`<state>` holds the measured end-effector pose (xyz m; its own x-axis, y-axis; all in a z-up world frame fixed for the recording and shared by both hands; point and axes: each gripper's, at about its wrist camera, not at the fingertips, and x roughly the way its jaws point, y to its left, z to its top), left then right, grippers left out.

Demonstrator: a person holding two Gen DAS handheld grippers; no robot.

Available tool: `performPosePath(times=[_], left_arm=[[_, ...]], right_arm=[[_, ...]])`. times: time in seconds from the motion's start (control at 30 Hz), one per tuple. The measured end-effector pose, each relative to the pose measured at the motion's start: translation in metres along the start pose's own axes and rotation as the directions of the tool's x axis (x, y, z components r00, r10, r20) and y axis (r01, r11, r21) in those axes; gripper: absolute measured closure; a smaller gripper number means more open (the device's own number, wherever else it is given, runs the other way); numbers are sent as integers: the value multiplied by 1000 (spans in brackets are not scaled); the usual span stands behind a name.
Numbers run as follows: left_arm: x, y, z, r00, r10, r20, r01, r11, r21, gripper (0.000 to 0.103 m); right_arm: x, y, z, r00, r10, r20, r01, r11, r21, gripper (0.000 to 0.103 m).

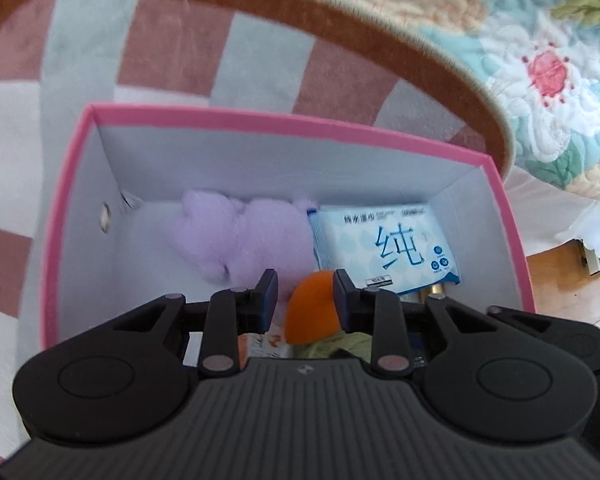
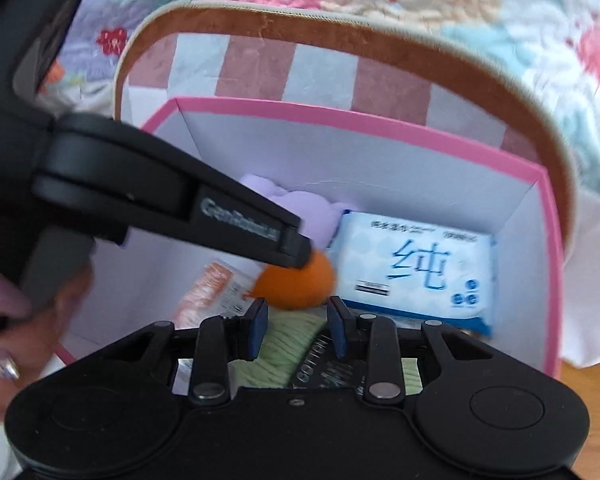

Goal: Organize objects

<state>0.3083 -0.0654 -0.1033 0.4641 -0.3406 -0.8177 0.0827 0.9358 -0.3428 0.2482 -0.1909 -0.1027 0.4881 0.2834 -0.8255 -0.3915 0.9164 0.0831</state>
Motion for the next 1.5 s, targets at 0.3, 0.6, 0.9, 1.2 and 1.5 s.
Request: performPosePath(times=[0.3, 0.6, 0.9, 1.2, 1.5], left_arm=[[-72, -27, -10, 999, 28, 24, -30, 996, 79, 58], [-165, -42, -36, 998, 12, 61, -16, 998, 63, 36], [-207, -36, -76, 993, 106, 56, -110, 992, 67, 27], [-224, -44, -114, 988, 145, 53, -150, 982, 111, 19], [-231, -47, -135, 984, 171, 45, -175, 977, 124, 6]], right_arm=[[-68, 3, -11, 994, 2, 113, -5, 999, 34, 53], [-162, 13, -17, 988, -16, 151, 1, 995, 96, 47], [-225, 26, -46, 983, -63, 171, 49, 995, 89, 41], [-237, 43, -78, 987, -97, 132, 83, 991, 107, 36], [-230, 42, -103, 989, -101, 109, 82, 983, 165, 8]])
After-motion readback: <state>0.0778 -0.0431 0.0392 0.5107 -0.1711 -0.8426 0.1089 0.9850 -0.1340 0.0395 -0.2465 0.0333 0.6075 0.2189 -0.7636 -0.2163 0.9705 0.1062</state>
